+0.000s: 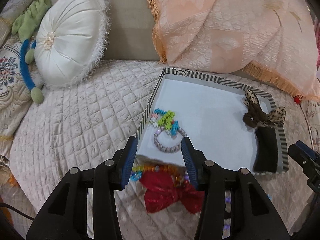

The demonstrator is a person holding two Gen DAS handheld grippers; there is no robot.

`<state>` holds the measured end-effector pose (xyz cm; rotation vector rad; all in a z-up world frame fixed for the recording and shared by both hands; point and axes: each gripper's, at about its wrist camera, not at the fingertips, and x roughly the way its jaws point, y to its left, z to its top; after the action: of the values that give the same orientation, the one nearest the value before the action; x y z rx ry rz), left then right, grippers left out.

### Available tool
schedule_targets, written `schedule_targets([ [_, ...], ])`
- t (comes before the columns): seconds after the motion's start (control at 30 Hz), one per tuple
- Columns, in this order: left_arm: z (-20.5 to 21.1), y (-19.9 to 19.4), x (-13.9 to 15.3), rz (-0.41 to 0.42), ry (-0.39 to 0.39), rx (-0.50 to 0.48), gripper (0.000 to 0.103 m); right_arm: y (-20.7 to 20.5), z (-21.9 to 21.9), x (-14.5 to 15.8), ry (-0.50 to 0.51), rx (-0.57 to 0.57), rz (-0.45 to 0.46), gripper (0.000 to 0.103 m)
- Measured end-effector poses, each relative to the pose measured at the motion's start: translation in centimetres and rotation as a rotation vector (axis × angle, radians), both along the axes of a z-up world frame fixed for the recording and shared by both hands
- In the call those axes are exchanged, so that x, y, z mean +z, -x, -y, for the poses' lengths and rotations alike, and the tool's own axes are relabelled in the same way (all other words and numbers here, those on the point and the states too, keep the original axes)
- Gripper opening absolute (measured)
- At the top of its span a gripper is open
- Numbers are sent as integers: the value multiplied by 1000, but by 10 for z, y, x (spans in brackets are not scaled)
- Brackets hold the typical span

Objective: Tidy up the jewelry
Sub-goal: 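Withdraw both tools toward the red bow and bead bracelets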

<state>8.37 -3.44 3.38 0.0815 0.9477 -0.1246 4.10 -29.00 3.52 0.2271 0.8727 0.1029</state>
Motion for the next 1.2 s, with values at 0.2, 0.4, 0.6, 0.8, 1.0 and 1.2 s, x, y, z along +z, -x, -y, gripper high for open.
schedule_targets([
  [0.2,-6,22,6,19,2,1,46,18,-11,-4,0,9,-12,59],
  [0.4,-13,41,6,20,-7,-2,46,35,-21,-5,-6,17,-21,59],
  [0.6,-21,56,9,25,-9,7,46,50,-29,-1,-6,30,-17,59],
  [0.8,-27,68,13,34,-9,10,46,62,-36,-2,-11,40,-18,59],
  [1.0,-30,76,15,40,-8,10,46,71,-42,-2,-15,51,-22,59],
  [1.2,-37,80,14,16,22,11,46,80,-45,-3,-15,56,-29,59],
])
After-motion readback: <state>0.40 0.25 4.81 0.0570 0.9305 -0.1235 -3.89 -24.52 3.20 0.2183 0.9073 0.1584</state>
